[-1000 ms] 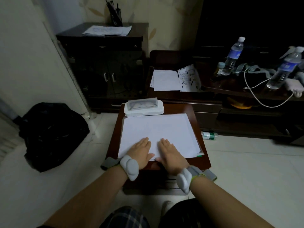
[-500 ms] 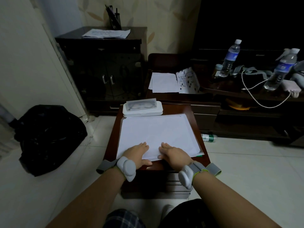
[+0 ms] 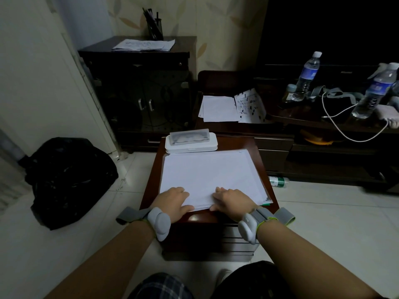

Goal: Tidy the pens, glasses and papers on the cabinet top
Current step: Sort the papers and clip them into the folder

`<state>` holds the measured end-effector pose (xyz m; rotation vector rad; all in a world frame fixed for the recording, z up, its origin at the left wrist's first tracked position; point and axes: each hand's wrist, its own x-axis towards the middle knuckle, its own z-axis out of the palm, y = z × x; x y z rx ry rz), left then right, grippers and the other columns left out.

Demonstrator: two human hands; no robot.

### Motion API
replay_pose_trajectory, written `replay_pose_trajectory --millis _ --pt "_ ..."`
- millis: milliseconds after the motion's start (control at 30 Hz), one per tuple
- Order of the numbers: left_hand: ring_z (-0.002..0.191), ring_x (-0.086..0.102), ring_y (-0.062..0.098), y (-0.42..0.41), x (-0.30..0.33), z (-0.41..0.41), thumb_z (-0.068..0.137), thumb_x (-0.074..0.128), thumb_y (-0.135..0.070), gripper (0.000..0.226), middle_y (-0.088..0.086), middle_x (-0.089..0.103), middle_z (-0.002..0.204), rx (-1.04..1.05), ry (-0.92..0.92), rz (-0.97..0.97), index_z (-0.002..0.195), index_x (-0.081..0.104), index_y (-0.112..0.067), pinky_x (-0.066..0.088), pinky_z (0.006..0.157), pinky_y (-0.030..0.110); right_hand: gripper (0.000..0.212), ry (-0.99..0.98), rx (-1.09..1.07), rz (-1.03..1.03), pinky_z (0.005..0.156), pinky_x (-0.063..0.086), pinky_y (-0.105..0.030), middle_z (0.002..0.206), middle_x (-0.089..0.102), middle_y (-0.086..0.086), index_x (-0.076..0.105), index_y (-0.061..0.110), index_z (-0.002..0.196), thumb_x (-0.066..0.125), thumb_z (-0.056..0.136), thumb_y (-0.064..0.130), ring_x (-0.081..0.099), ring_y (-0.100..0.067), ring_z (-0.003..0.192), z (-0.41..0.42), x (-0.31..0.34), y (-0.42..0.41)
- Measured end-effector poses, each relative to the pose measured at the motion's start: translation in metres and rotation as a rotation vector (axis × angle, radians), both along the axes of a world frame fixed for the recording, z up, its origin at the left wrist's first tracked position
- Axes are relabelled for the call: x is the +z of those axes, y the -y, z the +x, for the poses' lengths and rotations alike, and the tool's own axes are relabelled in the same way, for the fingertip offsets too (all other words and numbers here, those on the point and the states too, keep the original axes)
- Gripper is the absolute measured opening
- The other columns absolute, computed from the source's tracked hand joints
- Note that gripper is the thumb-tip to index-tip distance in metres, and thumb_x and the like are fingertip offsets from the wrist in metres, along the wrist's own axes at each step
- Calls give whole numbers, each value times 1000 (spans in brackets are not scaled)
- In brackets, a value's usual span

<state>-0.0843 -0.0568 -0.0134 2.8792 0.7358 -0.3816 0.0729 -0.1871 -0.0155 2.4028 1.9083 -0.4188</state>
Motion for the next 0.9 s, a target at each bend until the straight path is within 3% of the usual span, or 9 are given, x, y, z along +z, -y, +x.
replay_pose_trajectory --millis 133,200,367,500,567,633,700,800,900 --pt "115 47 26 3 -4 3 97 37 -41 42 10 49 122 -92 -36 73 121 48 -10 43 89 37 43 -12 -11 -15 88 37 -36 123 50 -12 54 7 113 38 98 43 50 -31 112 0 1 0" --pt "113 48 27 4 -4 4 97 37 -38 40 12 49 120 -126 -64 93 121 47 -8 42 88 36 40 -29 -38 4 88 37 -36 121 53 -13 54 7 114 37 99 40 52 -32 110 1 1 0" --pt "105 52 31 7 -3 9 95 37 -22 29 18 53 115 -195 -121 165 111 50 -1 44 86 38 30 -16 -67 59 90 40 -34 123 56 -10 50 10 123 38 95 12 53 -30 111 5 -8 2" --pt "103 53 32 3 -7 13 90 38 -7 22 18 55 113 -182 -122 164 107 52 -1 43 82 37 30 -90 -112 119 95 41 -34 124 56 -10 51 10 122 42 97 23 52 -29 116 4 -12 4" --pt "103 55 31 -2 -8 15 91 38 -5 22 17 57 113 -150 -99 162 106 53 -2 43 82 36 40 -80 -107 272 100 39 -35 127 54 -10 51 9 126 47 94 32 49 -29 119 2 -12 10" --pt "102 57 31 -9 -9 19 91 39 -3 21 16 59 111 -104 -74 145 104 56 -4 44 82 36 36 54 -61 492 88 44 -36 112 55 -8 56 10 112 52 86 35 52 -29 102 -2 -14 17" --pt "101 58 30 -16 -11 22 92 40 -5 19 14 61 108 -42 -34 112 101 58 -7 45 82 36 23 116 0 612 72 40 -33 93 52 -6 56 12 93 57 85 34 49 -26 83 -8 -15 22" --pt "101 57 30 -21 -13 23 92 42 -7 17 10 61 100 33 39 72 97 58 -10 44 81 34 22 135 158 588 64 44 -32 86 55 -4 59 13 84 58 86 36 50 -23 77 -11 -23 27" --pt "101 57 29 -21 -15 23 93 41 -8 17 11 62 103 44 75 76 98 57 -10 41 78 32 38 93 147 394 71 54 -26 102 67 -2 67 16 93 48 83 46 65 -22 92 -7 -28 28"
